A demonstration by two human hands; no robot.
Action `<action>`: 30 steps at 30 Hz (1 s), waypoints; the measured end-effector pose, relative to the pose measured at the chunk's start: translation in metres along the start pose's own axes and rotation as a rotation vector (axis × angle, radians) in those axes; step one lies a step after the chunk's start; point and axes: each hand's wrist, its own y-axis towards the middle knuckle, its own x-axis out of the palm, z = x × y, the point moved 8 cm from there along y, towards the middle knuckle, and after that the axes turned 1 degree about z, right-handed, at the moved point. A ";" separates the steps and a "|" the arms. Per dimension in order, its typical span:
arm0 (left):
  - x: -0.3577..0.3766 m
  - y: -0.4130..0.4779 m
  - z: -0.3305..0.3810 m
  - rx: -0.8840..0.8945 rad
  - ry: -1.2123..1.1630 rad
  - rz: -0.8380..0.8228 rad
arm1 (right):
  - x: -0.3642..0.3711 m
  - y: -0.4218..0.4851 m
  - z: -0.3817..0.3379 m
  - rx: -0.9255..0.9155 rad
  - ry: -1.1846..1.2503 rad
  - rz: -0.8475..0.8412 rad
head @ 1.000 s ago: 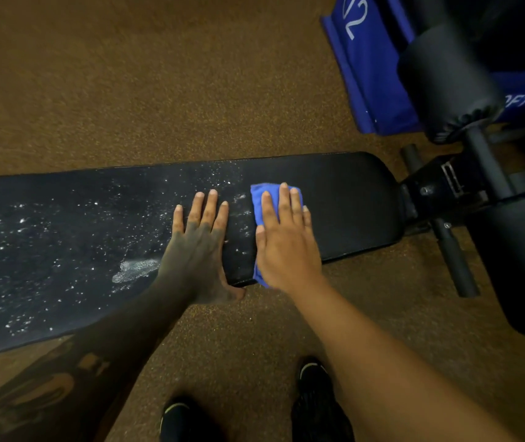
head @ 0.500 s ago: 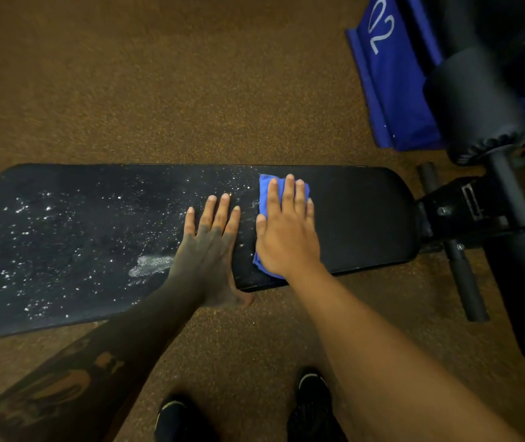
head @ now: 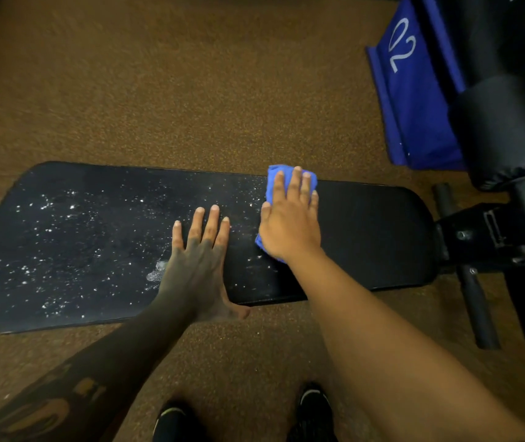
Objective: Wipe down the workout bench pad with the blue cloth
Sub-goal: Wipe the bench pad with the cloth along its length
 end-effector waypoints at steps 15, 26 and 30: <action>-0.006 0.005 -0.002 0.034 -0.037 0.009 | 0.005 -0.032 -0.015 -0.254 -0.056 -0.065; -0.005 0.000 -0.018 0.059 -0.028 -0.001 | 0.010 -0.004 -0.046 -0.347 -0.040 -0.082; -0.006 -0.003 -0.025 0.031 -0.024 0.005 | 0.008 0.024 -0.038 -0.097 0.007 -0.050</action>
